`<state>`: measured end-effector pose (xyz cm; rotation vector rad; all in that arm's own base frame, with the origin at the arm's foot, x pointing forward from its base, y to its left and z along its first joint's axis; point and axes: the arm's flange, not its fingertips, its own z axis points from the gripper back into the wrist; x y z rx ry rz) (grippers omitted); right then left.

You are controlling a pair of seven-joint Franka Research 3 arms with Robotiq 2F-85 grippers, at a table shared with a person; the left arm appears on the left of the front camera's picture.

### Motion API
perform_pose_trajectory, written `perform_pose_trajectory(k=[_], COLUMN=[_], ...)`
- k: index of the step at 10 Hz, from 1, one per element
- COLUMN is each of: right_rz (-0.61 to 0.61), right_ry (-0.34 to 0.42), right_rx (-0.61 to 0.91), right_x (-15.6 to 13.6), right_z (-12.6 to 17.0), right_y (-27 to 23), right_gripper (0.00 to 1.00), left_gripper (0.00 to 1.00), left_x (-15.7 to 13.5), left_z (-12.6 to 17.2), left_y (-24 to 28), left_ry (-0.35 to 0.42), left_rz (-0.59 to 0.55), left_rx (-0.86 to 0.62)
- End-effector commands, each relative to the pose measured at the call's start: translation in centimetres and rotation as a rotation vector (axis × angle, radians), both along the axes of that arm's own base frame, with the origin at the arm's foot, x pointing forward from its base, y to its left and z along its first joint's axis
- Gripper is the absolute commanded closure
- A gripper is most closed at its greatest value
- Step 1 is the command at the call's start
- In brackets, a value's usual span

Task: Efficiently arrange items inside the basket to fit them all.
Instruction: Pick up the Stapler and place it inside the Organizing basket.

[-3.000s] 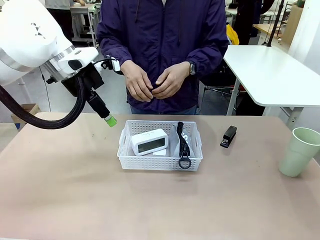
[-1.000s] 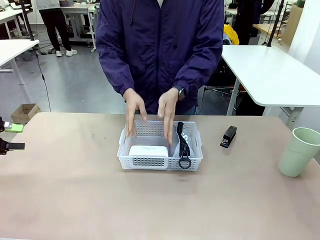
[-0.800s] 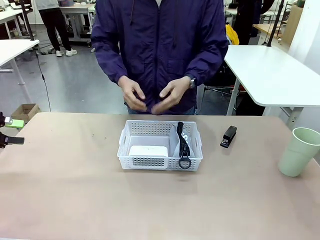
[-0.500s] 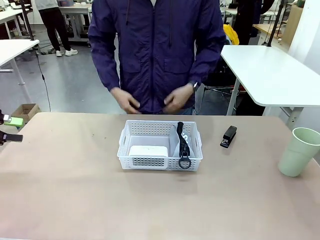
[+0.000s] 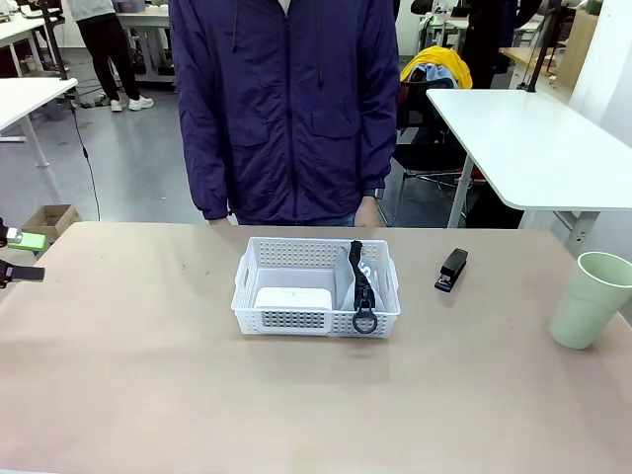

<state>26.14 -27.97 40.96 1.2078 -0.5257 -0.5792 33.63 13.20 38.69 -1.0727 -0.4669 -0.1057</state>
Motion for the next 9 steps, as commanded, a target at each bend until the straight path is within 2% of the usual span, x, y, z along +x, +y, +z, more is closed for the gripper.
perform_pose_trajectory(k=[1,4,5,6,8,9], right_rz=[-0.004,-0.004,0.000,0.042,0.151,0.189], right_ry=[-0.036,-0.036,0.000,0.031,0.016,0.026], right_rx=[0.007,0.007,0.000,-0.080,-0.316,-0.453], right_x=[0.1,0.1,0.0,0.8,3.0,4.5], right_z=[0.1,0.1,0.0,2.4,8.6,10.7], right_y=[0.0,0.0,0.0,2.0,8.0,11.3], right_gripper=[0.00,0.00,0.00,0.00,0.00,0.00], left_gripper=[0.00,0.00,0.00,0.00,0.00,0.00], left_x=[-0.4,-0.4,-0.4,-0.4,-0.4,-0.4], left_z=[0.0,0.0,0.0,0.0,0.0,0.0], left_y=[-0.1,-0.1,-0.1,-0.1,-0.1,-0.1], left_ry=[0.008,0.008,0.008,0.008,0.008,0.008], left_rz=[-0.001,-0.001,-0.001,-0.001,-0.001,-0.001], left_rx=[0.009,0.009,0.009,0.009,0.009,0.009])
